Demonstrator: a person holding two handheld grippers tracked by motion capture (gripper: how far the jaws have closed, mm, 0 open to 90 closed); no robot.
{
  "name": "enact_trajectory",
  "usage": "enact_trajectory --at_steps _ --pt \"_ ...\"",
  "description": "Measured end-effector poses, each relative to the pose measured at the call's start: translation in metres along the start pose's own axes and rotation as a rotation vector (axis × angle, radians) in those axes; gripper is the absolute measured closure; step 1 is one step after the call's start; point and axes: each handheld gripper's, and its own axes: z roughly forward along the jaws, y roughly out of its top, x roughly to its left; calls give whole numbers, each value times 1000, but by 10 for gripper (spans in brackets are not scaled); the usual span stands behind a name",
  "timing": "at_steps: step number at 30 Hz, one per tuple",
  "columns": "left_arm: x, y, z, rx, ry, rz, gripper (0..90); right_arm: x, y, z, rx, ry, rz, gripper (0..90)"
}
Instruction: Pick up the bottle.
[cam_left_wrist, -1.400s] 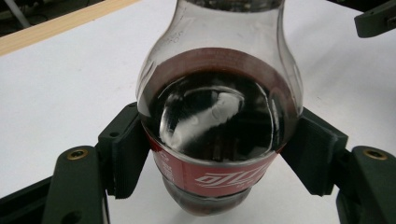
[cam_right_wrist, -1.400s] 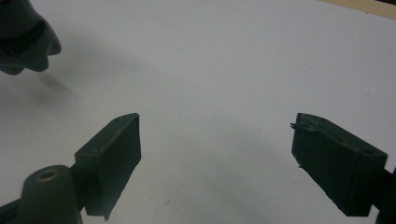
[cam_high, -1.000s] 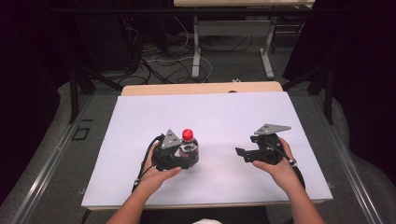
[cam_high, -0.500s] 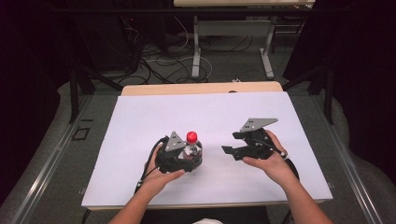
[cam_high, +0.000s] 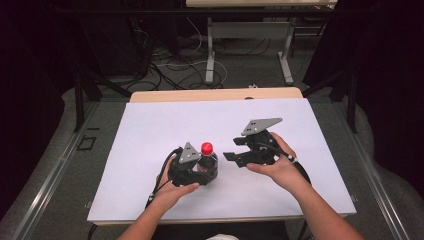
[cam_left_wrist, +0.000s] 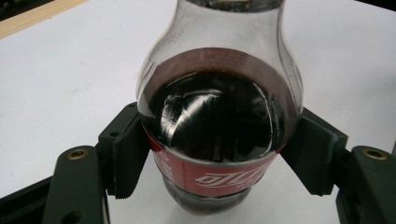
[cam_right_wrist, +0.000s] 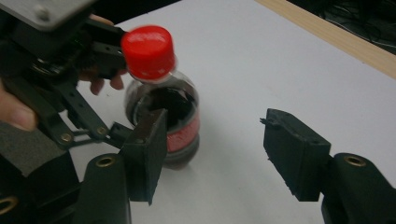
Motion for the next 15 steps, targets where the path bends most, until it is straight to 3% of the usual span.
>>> enact_trajectory --at_steps 7,15 --pt "0 -1 2 1 -2 -7 300 7 12 0 -10 30 15 446" --pt "-4 0 3 9 -10 -2 300 21 23 8 -10 48 -1 503"
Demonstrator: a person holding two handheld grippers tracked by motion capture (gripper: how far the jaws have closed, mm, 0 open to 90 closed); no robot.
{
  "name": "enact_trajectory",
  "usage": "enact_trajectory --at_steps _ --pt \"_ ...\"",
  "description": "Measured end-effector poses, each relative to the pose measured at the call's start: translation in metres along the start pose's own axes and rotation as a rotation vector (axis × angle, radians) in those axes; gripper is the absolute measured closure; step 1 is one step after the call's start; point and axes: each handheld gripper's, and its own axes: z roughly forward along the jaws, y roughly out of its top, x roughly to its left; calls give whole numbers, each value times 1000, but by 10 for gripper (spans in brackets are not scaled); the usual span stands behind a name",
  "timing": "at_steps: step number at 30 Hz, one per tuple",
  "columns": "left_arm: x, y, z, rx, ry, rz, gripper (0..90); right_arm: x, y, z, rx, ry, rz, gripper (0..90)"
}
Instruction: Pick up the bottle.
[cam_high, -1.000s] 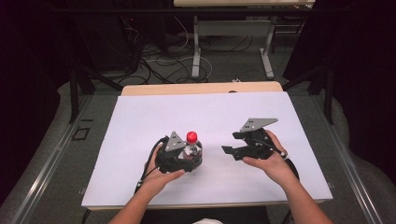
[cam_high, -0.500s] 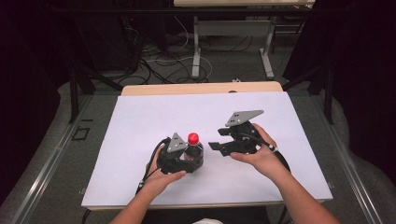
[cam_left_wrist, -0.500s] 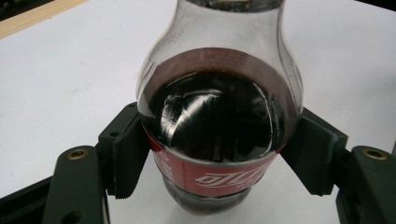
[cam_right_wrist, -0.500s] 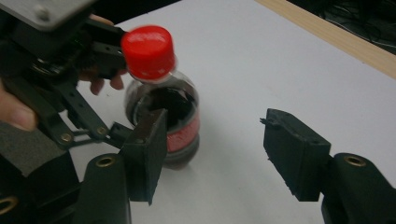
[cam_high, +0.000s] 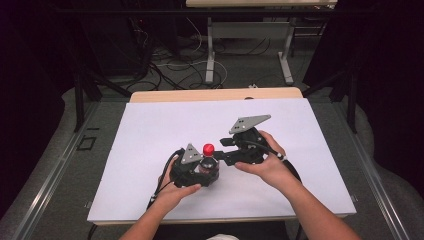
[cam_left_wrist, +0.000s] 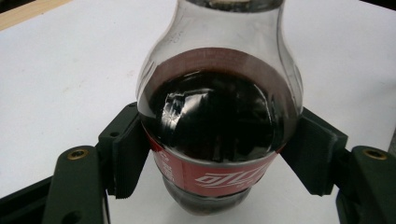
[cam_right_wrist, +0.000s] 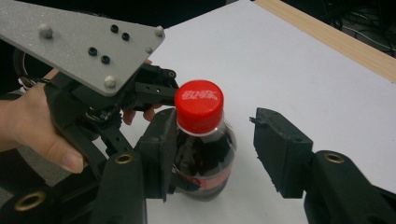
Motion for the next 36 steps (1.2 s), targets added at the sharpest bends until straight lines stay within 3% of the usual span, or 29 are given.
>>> enact_trajectory --at_steps 14,16,25,29,32,35,36 --pt "-10 2 2 8 -28 31 300 11 4 12 5 -14 32 567" --pt "-12 2 3 -10 -27 30 300 13 5 13 8 -24 29 583" --pt "-12 2 3 -5 -29 35 301 14 4 15 8 -33 41 609" --pt "-12 3 2 4 -51 25 302 10 5 15 10 -2 6 613" --pt "-12 2 3 -6 -36 36 302 3 5 15 20 45 -16 615" --pt "-12 3 2 13 -60 46 302 0 6 14 32 77 -36 616" --pt "-13 2 3 -1 -57 46 302 -3 6 14 39 112 -61 616"
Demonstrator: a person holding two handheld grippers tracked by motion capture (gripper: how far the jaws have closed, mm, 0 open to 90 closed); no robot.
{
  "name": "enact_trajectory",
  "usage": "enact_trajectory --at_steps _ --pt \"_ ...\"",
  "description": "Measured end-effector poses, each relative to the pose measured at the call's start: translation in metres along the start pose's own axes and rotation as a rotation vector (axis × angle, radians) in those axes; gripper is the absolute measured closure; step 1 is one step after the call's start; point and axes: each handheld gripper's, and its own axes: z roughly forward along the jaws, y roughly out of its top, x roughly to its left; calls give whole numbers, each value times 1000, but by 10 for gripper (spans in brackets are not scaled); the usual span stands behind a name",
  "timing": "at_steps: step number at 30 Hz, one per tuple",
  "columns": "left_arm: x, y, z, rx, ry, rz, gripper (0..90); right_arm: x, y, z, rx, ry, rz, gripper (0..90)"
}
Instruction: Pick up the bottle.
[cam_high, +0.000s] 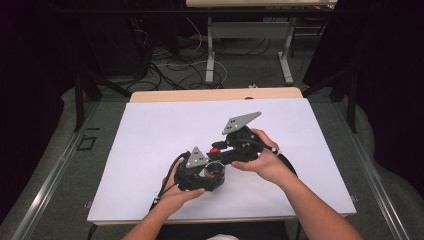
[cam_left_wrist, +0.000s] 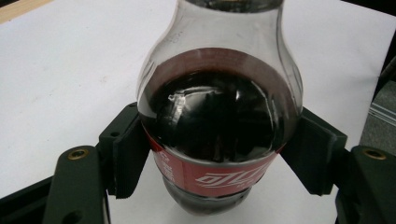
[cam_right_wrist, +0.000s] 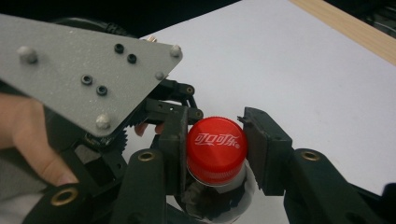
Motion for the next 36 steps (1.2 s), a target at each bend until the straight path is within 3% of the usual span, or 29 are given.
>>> enact_trajectory --at_steps 2,3,6,7,10,12,13,14,15,17,19,20,27,32,33,34,35,36 --pt "0 0 0 -4 -7 9 302 -2 0 -1 7 20 -18 617" --pt "-1 0 0 -8 -10 9 303 -6 1 -2 24 67 -63 617" --pt "-2 1 -1 2 -38 19 302 -9 1 -3 24 115 -129 616" --pt "-3 1 0 -8 -26 20 302 -11 1 -4 25 132 -154 614" --pt "-4 1 -1 -12 -24 11 302 -10 1 -6 21 116 -144 591" --pt "-3 2 -2 -11 -18 5 302 -5 1 -7 -6 83 -108 478" --pt "-3 2 -2 -11 -18 5 302 -4 1 -8 -1 61 -103 466" --pt "-2 2 -2 -10 -12 1 302 -4 1 -8 -1 61 -103 466" --pt "-1 2 -2 -14 -1 5 302 -1 1 -9 -9 18 -107 466" --pt "0 2 -3 -14 3 -4 302 5 -1 -9 -11 -32 -60 468" --pt "1 2 -4 -7 5 -17 302 7 -2 -10 -10 -58 -52 475" --pt "2 2 -5 4 4 -12 302 12 -4 -8 -19 -106 -20 492" --pt "0 2 -3 1 24 -7 302 20 -4 -2 -25 -155 14 567" --pt "0 2 -3 -7 17 -9 302 20 -3 0 -28 -145 15 608" --pt "1 3 -5 6 7 -4 302 17 -3 -2 -25 -118 -9 611" --pt "0 2 -4 -12 15 -8 302 14 -2 -2 -28 -92 -22 611" --pt "0 2 -4 -18 17 -5 302 14 -2 -2 -28 -92 -22 611" --pt "0 3 -5 -6 1 2 302 10 -2 -3 -34 -44 -57 612"
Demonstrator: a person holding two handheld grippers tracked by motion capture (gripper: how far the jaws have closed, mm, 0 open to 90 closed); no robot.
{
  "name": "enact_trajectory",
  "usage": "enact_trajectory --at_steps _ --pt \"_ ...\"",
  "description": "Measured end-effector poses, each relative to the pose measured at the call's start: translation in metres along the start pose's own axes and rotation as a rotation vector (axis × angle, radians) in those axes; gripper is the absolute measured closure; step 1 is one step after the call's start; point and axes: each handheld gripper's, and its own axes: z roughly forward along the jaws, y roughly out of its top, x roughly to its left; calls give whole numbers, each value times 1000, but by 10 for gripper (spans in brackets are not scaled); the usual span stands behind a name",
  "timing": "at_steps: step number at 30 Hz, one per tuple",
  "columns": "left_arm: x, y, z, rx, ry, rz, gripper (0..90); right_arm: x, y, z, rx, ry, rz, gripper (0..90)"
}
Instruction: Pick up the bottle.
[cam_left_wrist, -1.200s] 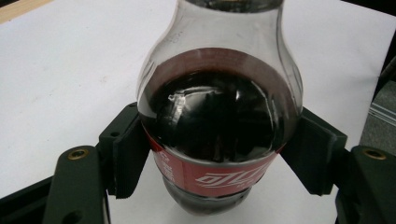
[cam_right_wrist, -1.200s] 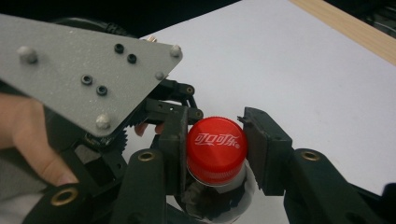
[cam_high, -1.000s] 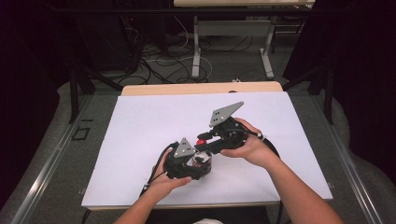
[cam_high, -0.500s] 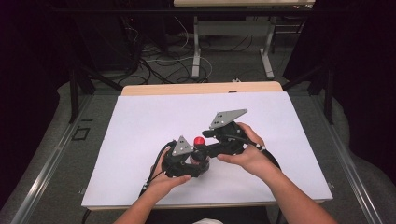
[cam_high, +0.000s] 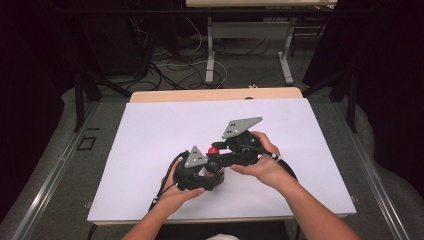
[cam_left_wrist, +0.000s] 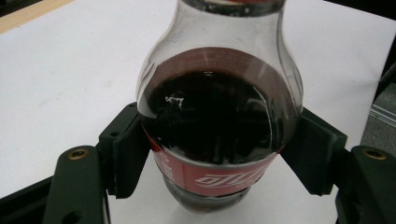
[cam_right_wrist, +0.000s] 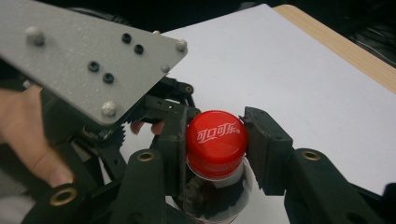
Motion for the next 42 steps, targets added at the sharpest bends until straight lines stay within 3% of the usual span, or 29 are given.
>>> enact_trajectory --at_steps 3,4,7,11,15,17,18,25,28,29,37,40,42 --pt "-2 0 0 -5 -7 -6 302 -5 0 -2 7 42 -37 613" --pt "-3 0 1 -10 -5 -2 302 -11 0 -2 5 92 -85 613" --pt "-3 0 0 9 -17 5 302 -18 0 -2 12 149 -127 613" --pt "-2 0 2 -11 -6 5 302 -19 -1 -2 4 153 -115 610" --pt "-2 0 1 -7 -2 -11 302 -16 0 -3 -9 89 -81 528" --pt "0 -1 1 -12 4 -15 301 -13 -1 -5 -1 53 -36 491" --pt "0 -1 1 -13 8 -22 302 -10 -2 -6 -5 11 -27 470" --pt "3 -1 0 -11 18 -28 302 2 -6 -4 2 -82 -13 462" --pt "4 0 -1 6 15 -28 302 3 -8 -3 2 -95 8 473" --pt "3 -1 0 -9 26 -40 301 5 -9 -1 -4 -105 28 487" --pt "5 -1 0 3 27 -27 301 9 -7 5 -39 -137 79 498" --pt "4 -1 1 1 29 -32 301 9 -5 8 -36 -133 98 534" --pt "4 -1 1 1 27 -32 301 8 -4 9 -34 -114 109 608"
